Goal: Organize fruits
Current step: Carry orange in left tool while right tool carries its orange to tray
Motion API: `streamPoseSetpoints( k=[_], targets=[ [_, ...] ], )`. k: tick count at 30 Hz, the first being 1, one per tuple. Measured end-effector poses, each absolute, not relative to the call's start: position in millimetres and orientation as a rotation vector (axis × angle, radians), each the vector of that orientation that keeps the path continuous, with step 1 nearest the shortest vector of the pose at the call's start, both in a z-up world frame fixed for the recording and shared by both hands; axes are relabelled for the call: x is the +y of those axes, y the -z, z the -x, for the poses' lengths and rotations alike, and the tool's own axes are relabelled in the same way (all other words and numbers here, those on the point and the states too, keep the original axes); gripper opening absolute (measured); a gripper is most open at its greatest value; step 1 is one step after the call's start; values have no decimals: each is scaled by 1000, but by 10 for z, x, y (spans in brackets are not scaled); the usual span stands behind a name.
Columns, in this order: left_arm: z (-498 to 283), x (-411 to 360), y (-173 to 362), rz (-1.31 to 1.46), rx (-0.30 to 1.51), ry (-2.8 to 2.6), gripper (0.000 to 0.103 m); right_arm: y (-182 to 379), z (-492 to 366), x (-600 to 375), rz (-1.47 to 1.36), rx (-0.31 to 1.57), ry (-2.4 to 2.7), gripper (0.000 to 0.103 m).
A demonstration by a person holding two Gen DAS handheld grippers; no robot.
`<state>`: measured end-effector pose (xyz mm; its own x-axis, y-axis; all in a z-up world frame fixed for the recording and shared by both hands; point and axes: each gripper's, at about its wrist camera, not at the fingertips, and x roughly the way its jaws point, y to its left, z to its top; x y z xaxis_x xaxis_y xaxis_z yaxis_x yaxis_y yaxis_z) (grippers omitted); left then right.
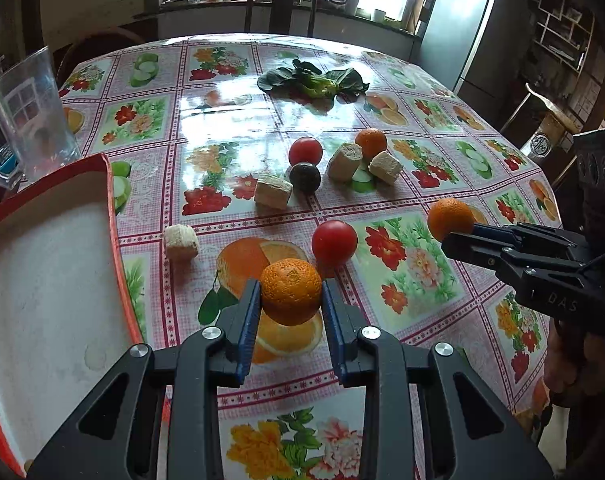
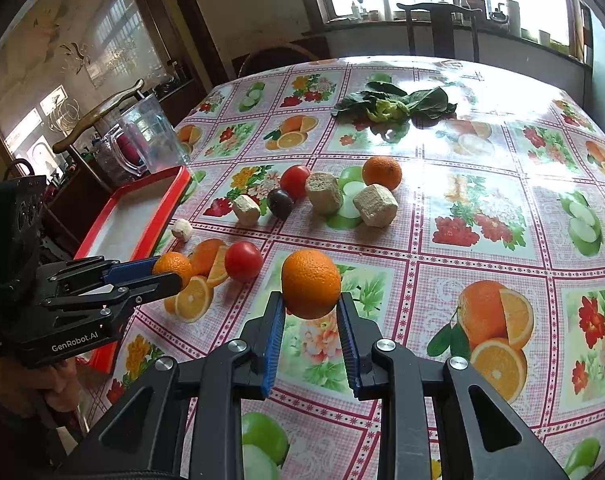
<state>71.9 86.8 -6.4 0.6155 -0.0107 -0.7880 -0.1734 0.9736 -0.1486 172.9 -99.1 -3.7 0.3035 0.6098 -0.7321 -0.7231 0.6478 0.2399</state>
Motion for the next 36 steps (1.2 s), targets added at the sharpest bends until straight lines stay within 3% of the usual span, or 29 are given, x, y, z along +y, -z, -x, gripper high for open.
streamPoseSetpoints(
  k=[36],
  targets=[
    [834,1484,-282,322,728,-311,28,-358,-391,-150,273,808,-1134,27]
  ],
)
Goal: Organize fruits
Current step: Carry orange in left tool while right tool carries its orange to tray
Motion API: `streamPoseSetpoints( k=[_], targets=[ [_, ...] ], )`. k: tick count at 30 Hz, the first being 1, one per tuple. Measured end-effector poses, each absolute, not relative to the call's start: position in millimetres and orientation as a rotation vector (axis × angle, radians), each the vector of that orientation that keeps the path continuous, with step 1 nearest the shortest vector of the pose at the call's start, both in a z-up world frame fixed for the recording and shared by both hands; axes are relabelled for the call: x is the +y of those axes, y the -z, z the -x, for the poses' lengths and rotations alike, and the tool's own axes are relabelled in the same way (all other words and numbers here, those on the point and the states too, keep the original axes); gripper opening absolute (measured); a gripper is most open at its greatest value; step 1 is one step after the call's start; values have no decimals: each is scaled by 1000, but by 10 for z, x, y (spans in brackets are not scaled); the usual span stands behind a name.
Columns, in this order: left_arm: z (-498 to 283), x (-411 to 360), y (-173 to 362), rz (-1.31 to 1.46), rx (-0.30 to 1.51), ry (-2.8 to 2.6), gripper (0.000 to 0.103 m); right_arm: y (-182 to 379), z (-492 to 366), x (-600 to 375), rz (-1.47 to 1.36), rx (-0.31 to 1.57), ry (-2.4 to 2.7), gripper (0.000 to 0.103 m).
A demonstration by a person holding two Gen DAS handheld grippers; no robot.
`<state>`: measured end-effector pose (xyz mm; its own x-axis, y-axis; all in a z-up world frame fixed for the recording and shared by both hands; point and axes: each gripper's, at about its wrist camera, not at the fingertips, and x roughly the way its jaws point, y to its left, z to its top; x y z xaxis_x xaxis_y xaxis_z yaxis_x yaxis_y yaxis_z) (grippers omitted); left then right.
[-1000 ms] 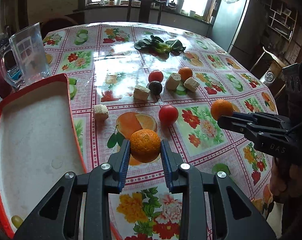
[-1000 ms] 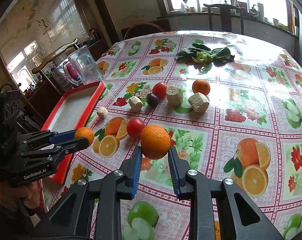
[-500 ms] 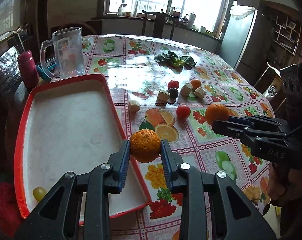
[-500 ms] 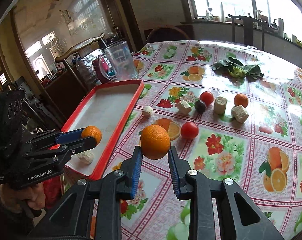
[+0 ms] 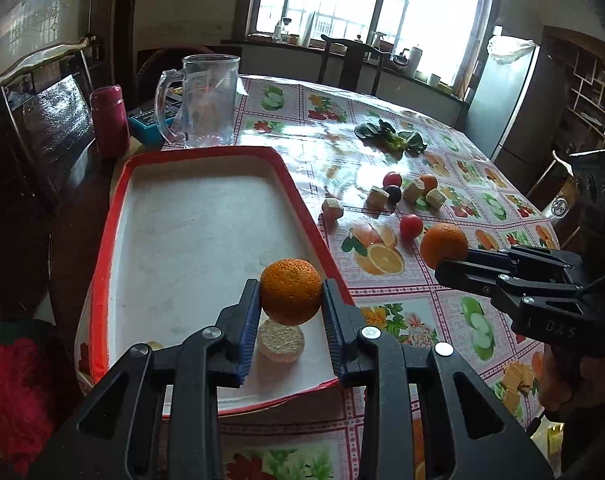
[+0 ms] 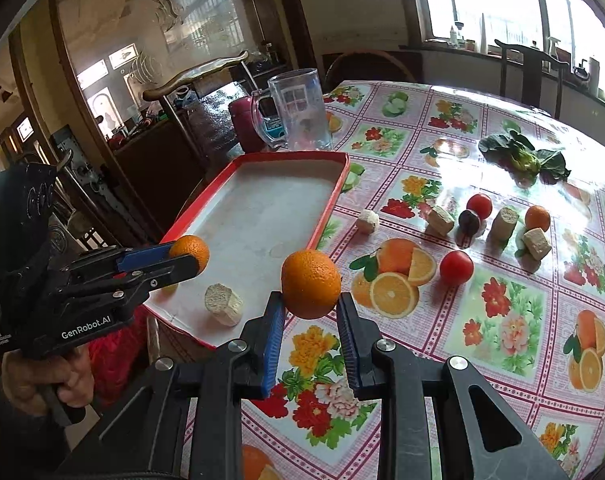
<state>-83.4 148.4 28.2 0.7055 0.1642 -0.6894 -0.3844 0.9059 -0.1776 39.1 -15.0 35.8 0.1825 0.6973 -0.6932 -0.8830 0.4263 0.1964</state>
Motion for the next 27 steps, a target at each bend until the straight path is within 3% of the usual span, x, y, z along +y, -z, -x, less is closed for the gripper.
streamPoseSetpoints(
  k=[27],
  targets=[
    [1140,2052,-119,409,720,-413,28,-174,-126,522,353,852,-1231,27]
  ],
)
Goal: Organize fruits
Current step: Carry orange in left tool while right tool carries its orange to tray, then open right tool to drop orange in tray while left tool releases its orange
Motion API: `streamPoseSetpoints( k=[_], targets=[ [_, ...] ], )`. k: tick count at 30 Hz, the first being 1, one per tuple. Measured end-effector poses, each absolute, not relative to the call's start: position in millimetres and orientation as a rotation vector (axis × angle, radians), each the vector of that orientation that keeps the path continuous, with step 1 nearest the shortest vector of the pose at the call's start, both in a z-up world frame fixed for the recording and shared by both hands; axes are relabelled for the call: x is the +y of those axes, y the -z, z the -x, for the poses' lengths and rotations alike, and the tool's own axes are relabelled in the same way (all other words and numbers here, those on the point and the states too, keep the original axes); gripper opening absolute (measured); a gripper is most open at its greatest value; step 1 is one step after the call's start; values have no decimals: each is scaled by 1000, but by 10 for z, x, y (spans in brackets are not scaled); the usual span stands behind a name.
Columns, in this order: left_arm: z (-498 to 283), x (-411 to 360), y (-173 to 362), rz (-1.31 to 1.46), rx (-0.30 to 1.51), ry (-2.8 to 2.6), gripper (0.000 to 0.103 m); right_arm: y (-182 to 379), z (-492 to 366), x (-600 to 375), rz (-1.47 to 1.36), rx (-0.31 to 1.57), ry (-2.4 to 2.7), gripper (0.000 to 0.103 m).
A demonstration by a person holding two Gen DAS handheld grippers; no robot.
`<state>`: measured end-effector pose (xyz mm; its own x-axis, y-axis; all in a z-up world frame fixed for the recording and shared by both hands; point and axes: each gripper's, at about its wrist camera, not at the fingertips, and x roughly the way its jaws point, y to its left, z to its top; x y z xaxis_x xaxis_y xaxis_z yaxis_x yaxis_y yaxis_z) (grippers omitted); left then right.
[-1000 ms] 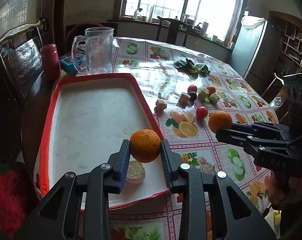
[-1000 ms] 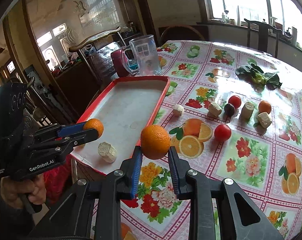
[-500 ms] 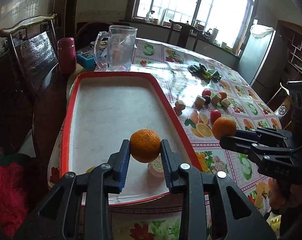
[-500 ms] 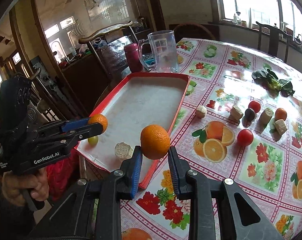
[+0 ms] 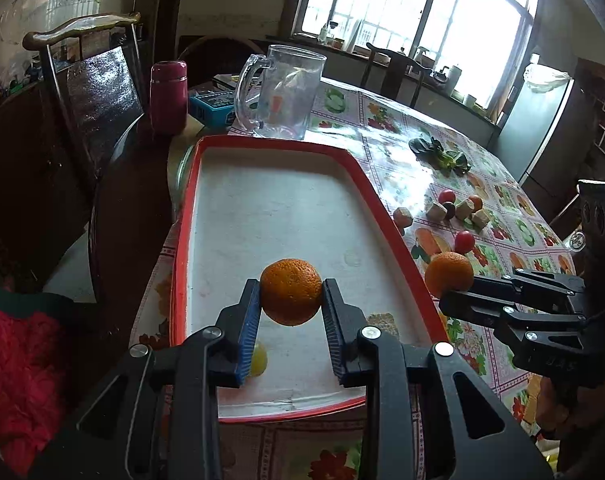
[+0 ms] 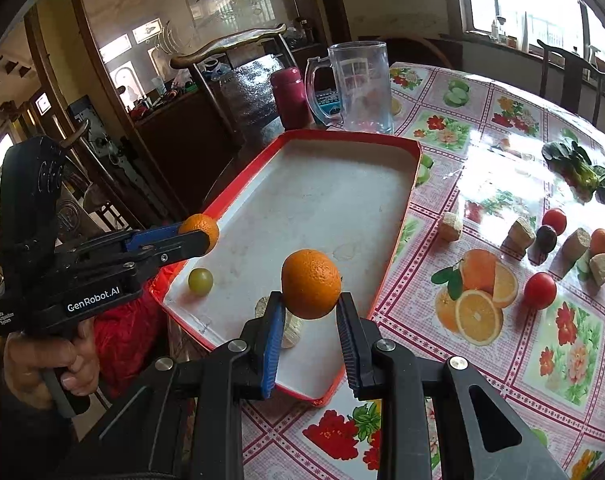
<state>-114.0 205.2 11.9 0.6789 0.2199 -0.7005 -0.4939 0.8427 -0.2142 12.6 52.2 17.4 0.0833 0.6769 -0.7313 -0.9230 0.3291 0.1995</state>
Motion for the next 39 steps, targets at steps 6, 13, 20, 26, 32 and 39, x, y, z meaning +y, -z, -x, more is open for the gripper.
streamPoseSetpoints(
  k=[6,13,20,26,32,39],
  targets=[
    [1142,2148,-76,422,725,-428,28,-130,-142,619,365,864,-1237,27],
    [1084,2277,-15,445,736,-438,28,-76,-215,753,370,886,-1240,27],
    [973,2344,134,458,779,-437,28,53,-230,953,403,913,-1242,27],
    [917,2389,240,474,818,-440,28,173,-238,1080,440,943,-1243,27],
    [874,2382,306,474,852,-440,29,222,-253,1109,454,956,-1254,29],
    [876,2311,275,451,867,-465,30,197,-235,1029,459,940,-1241,30]
  ],
)
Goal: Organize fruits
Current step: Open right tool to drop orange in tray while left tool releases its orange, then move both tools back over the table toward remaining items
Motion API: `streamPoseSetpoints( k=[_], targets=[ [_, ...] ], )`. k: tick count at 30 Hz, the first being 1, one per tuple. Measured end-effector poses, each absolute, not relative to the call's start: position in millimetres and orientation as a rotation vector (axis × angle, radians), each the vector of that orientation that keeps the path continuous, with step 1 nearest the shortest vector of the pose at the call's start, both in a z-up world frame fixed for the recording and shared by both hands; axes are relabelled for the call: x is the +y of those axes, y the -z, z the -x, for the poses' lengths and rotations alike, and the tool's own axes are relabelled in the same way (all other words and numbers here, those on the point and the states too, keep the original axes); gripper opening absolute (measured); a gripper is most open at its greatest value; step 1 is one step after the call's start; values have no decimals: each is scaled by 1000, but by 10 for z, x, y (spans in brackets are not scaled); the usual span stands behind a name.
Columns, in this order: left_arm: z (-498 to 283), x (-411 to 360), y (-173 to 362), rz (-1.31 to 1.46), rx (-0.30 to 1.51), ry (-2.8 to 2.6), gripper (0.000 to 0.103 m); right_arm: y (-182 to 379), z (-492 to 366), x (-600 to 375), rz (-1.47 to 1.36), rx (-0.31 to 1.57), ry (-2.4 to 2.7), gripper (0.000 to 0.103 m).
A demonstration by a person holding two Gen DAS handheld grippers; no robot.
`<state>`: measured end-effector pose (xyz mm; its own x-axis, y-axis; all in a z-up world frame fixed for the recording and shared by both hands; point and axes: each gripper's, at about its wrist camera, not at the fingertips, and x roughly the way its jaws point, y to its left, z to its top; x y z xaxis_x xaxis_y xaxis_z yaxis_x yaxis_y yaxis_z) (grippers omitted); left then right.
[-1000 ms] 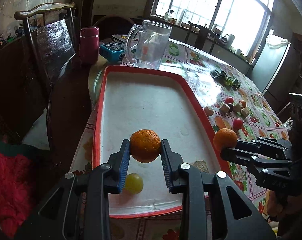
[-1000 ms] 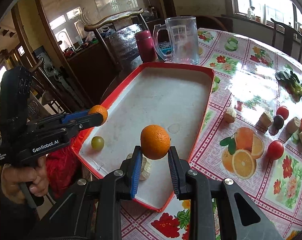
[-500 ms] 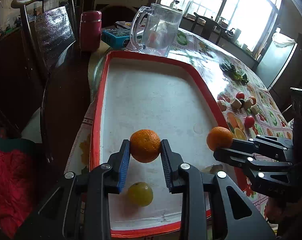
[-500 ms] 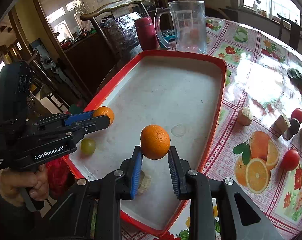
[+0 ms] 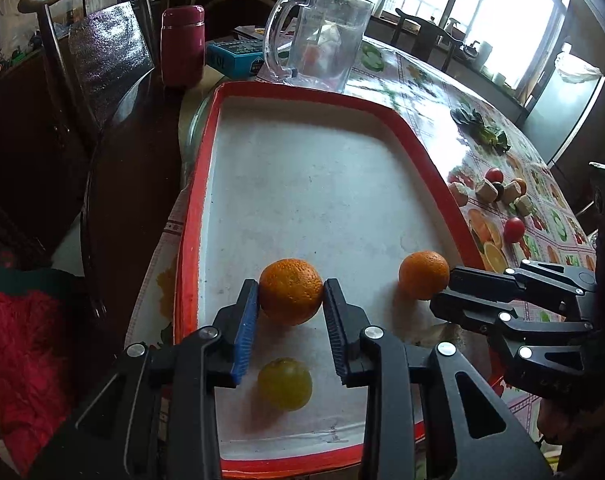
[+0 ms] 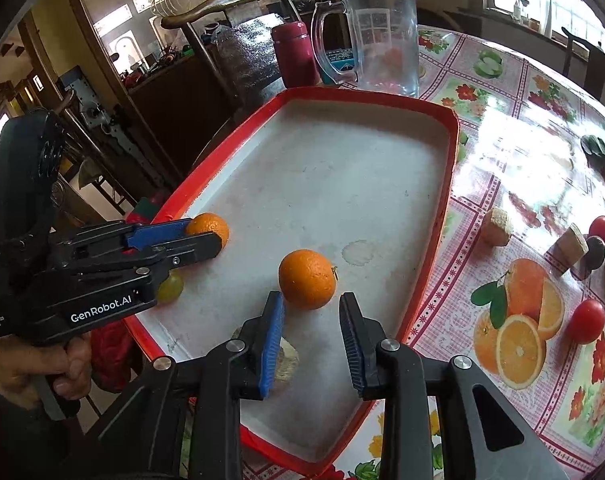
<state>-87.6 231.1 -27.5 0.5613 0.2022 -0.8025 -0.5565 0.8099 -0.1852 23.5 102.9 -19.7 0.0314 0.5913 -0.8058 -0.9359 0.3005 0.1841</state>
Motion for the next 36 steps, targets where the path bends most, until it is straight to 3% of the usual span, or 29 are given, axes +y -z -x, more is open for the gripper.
streamPoseSetpoints(
  k=[14,36],
  targets=[
    [862,1949,-80,396,796,-429,31,-75,-441,269,306,906,-1185,32],
    [283,1057,-172,311,828,-238,31,-9,-1118,-940,161,932,-953,33]
  ],
)
